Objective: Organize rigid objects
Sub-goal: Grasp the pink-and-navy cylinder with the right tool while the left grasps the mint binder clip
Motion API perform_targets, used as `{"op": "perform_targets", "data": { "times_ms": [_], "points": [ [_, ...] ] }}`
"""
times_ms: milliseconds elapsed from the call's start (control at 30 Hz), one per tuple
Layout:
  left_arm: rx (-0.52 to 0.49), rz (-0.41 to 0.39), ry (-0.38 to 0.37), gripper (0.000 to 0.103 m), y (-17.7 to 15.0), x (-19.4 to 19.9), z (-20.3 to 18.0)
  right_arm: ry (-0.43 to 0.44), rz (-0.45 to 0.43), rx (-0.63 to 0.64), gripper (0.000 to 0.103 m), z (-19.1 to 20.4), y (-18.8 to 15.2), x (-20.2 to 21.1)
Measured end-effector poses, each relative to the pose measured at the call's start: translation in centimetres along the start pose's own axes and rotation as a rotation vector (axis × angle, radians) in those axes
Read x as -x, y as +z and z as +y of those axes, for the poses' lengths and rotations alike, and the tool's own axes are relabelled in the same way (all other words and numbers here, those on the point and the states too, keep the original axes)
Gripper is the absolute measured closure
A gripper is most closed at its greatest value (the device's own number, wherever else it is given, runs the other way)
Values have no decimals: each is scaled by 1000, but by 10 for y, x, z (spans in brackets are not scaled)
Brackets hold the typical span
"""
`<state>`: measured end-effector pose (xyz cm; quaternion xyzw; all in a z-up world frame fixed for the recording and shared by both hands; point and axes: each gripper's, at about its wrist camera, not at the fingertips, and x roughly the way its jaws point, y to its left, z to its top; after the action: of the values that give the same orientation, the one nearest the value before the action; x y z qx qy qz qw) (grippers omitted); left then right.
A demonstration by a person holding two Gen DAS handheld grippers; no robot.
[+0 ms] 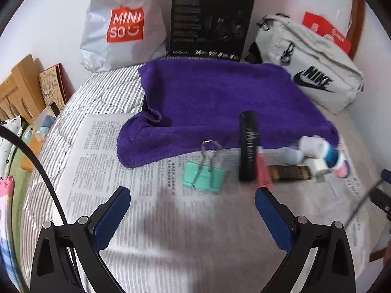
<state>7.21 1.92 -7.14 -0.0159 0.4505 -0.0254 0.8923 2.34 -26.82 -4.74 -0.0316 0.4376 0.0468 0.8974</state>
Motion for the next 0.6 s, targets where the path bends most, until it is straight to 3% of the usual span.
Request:
{"op": "perform_targets", "data": {
  "times_ms": [100,433,600],
  "points": [
    [-9,11,-17,9,1,-18,3,-3,22,4,0,0,-2,-9],
    [-104,-4,-15,22,7,-38,-5,-23,91,-31,0,-17,-5,-40],
    [-155,-19,-36,42,9,-40,-8,-32,90,-33,0,-27,-4,-49]
  ]
}}
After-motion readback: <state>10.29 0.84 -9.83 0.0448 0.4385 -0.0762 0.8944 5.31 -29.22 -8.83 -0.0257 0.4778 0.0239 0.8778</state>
